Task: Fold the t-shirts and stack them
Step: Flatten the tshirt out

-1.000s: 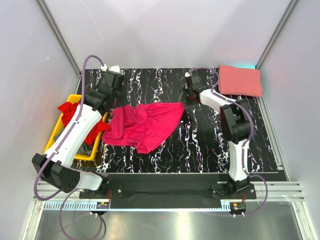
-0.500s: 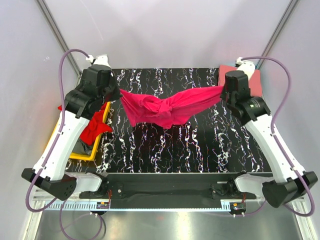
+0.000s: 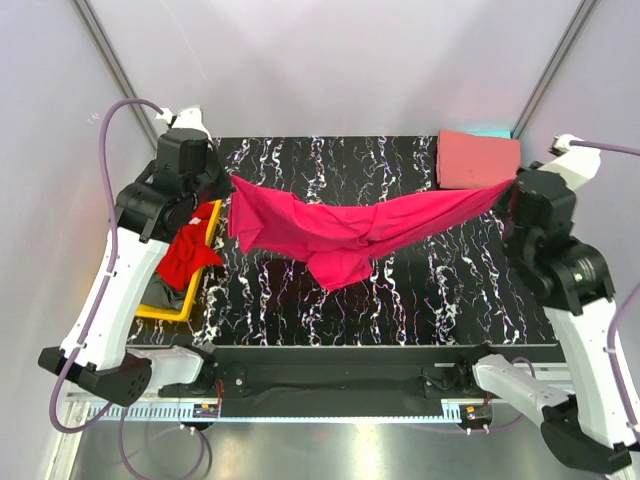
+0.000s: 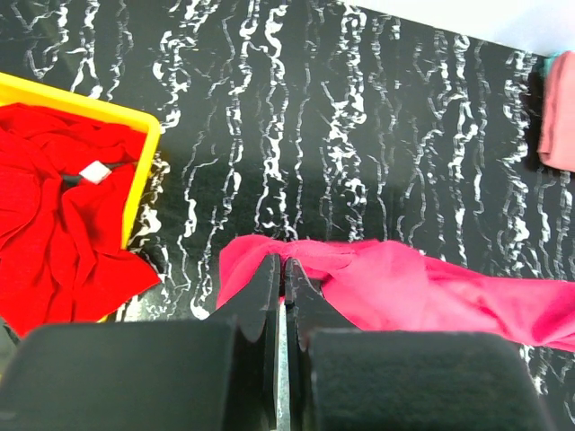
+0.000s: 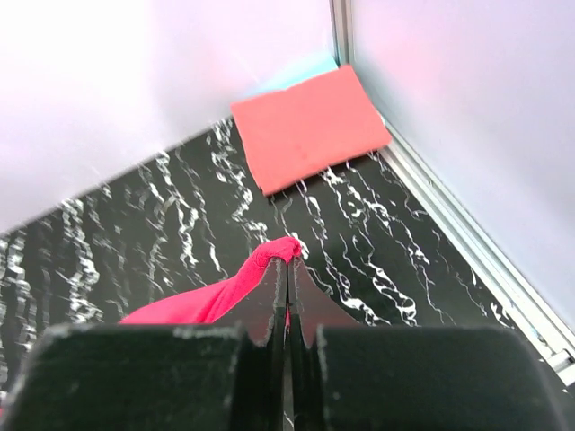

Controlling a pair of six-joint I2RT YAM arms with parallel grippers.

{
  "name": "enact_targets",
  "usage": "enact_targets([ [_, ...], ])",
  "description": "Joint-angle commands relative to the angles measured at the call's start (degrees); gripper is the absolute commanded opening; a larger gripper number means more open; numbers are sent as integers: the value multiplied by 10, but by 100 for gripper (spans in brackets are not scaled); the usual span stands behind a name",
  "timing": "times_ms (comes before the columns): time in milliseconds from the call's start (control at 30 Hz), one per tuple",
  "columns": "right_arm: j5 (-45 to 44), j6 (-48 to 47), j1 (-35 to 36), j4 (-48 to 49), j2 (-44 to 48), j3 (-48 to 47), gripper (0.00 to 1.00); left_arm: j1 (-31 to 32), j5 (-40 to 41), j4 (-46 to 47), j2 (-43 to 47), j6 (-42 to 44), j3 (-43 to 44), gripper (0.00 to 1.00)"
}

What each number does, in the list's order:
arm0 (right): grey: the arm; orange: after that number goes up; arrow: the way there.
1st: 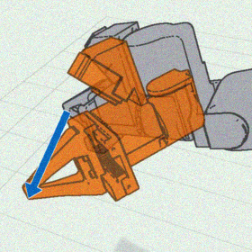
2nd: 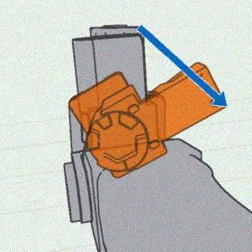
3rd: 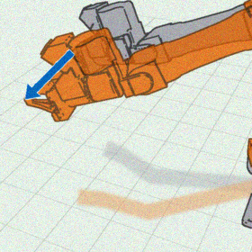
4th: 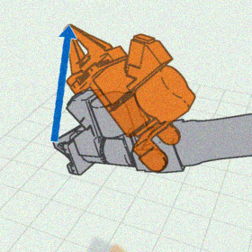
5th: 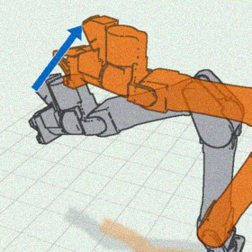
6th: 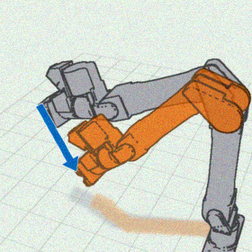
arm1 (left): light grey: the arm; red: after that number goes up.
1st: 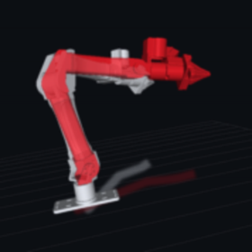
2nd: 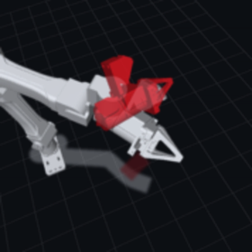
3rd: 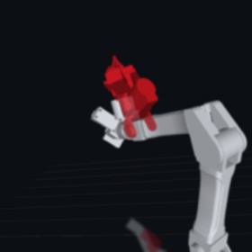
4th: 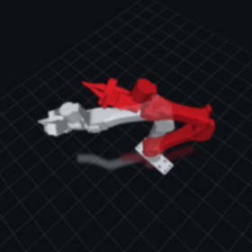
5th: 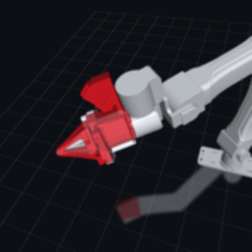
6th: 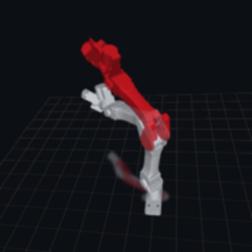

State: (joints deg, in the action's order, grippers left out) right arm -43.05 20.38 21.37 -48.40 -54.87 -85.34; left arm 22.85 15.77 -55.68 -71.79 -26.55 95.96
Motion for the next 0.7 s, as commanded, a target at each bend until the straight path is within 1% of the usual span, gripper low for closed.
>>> enact_targets([
  [0,-21,-4,1,-2,6,-24,0,-3,-35,21,16,4,25,0],
  [67,7,-7,0,-1,8,-19,0,-4,-52,15,9,4,24,0],
  [167,16,-3,1,-3,13,2,0,-3,-46,11,-4,7,8,0],
  [267,-13,-7,0,-14,17,5,0,-14,-22,-2,-3,13,-3,0],
  [367,-59,-18,0,-20,25,-31,0,-34,4,-17,8,22,4,0],
  [433,-71,-27,0,-15,31,-48,0,-47,14,-28,9,23,25,0],
  [533,-80,-43,0,11,54,-67,0,-49,26,-33,16,20,39,0],
  [667,-57,-77,0,69,95,-48,0,-50,34,-30,20,18,44,0],
])
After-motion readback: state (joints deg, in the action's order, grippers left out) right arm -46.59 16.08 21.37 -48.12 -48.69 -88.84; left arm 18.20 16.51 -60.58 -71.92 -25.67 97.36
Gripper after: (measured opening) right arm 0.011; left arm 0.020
